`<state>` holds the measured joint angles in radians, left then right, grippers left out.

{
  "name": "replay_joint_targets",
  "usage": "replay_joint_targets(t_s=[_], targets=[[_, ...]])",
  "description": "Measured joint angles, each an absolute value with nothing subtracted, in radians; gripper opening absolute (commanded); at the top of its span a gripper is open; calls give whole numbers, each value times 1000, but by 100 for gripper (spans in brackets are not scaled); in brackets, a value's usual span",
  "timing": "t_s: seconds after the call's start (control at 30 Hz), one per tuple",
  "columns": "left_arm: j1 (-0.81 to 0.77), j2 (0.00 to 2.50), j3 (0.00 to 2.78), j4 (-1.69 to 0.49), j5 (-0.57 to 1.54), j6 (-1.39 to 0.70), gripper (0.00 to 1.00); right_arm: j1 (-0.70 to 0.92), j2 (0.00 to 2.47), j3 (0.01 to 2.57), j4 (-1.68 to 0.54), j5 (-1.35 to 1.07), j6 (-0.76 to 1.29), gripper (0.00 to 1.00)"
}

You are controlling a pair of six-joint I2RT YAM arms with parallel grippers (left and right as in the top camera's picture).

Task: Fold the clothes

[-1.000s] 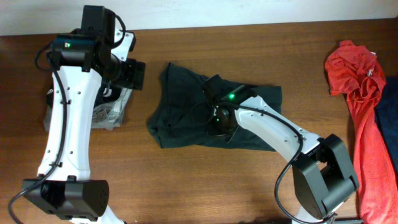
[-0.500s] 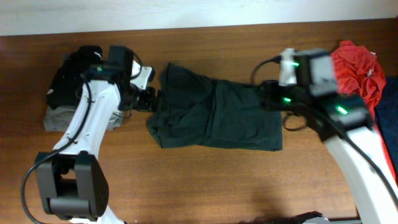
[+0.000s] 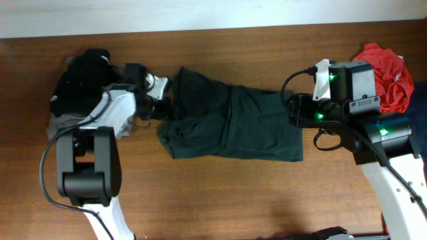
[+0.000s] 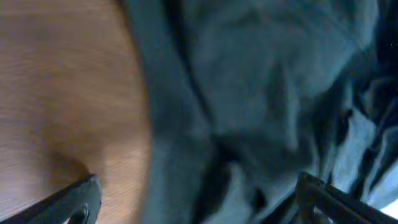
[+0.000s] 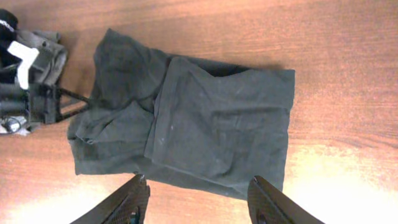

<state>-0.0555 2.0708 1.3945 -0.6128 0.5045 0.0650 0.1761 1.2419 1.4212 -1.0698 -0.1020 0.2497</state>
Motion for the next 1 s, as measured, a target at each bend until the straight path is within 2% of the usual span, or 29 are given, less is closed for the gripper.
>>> replay_joint_targets(t_s=[0.2, 0.33, 0.47, 0.53, 0.6, 0.67, 0.77, 0.87, 1.0], targets=[[-32, 2099, 1403, -610, 596, 106, 99, 176, 1242, 1421, -1070, -102, 249, 56], [-64, 2119, 1416, -619, 641, 136, 93, 176, 1242, 1421, -1069, -102, 249, 56], [-113, 2128, 1419, -635, 657, 153, 77, 176, 1242, 1421, -1067, -102, 249, 56], [-132, 2130, 1419, -640, 652, 157, 58, 176, 1242, 1421, -1067, -102, 249, 56], [-144, 2135, 1418, -643, 647, 154, 48, 176, 1242, 1421, -1067, -102, 250, 56], [-153, 2144, 1417, -646, 641, 155, 30, 176, 1242, 1421, -1066, -102, 250, 56], [-157, 2154, 1415, -649, 635, 150, 18, 176, 1242, 1421, -1066, -102, 249, 56], [-160, 2157, 1413, -649, 629, 145, 1, 176, 1242, 1421, -1067, -102, 249, 56], [-156, 2159, 1416, -665, 633, 135, 0, 176, 1242, 1421, -1068, -102, 247, 56]])
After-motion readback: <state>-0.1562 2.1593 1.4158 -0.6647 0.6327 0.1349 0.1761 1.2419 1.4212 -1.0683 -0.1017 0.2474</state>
